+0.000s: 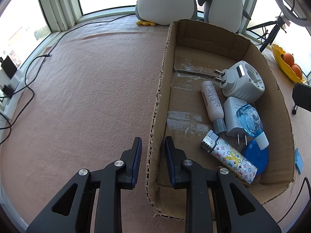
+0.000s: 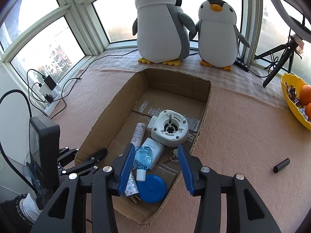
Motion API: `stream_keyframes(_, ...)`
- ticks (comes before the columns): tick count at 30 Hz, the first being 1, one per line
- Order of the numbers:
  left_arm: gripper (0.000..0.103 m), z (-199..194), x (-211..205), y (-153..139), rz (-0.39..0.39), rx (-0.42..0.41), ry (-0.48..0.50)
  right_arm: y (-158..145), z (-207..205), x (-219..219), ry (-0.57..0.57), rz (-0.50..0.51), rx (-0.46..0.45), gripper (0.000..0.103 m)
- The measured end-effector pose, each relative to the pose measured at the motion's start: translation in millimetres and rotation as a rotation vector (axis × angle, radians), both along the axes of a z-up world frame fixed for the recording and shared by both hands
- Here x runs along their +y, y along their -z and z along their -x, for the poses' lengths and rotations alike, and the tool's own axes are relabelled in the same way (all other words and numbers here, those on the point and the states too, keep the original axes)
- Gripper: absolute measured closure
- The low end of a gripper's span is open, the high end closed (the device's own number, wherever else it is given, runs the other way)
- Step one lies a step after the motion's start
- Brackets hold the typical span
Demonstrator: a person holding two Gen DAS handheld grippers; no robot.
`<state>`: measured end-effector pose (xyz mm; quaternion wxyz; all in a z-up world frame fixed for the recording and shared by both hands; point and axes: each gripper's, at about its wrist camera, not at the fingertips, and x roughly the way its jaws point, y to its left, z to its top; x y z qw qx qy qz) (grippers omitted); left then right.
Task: Organize rigid objects
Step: 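Move the right tool to the blue phone stand and grasp it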
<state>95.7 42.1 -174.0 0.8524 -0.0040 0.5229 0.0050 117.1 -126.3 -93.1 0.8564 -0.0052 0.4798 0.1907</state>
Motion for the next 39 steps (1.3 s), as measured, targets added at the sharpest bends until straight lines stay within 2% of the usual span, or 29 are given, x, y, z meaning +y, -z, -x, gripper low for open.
stream_keyframes(14,0.08,-1,0,-1,-0.005,-0.001,0.007,-36,32,-34,0.055,-0.006,-0.051,0.061)
stream_keyframes(28,0.08,-1,-2,-2,-0.024,-0.003,0.026,-83,85,-101,0.176,0.007,-0.11,0.061)
stream_keyframes(33,0.08,-1,-3,-2,-0.029,-0.002,0.031,-84,105,-138,0.238,0.019,-0.107,0.061)
stream_keyframes(39,0.08,-1,-4,-3,-0.04,0.001,0.036,-63,122,-172,0.255,0.046,-0.07,0.061)
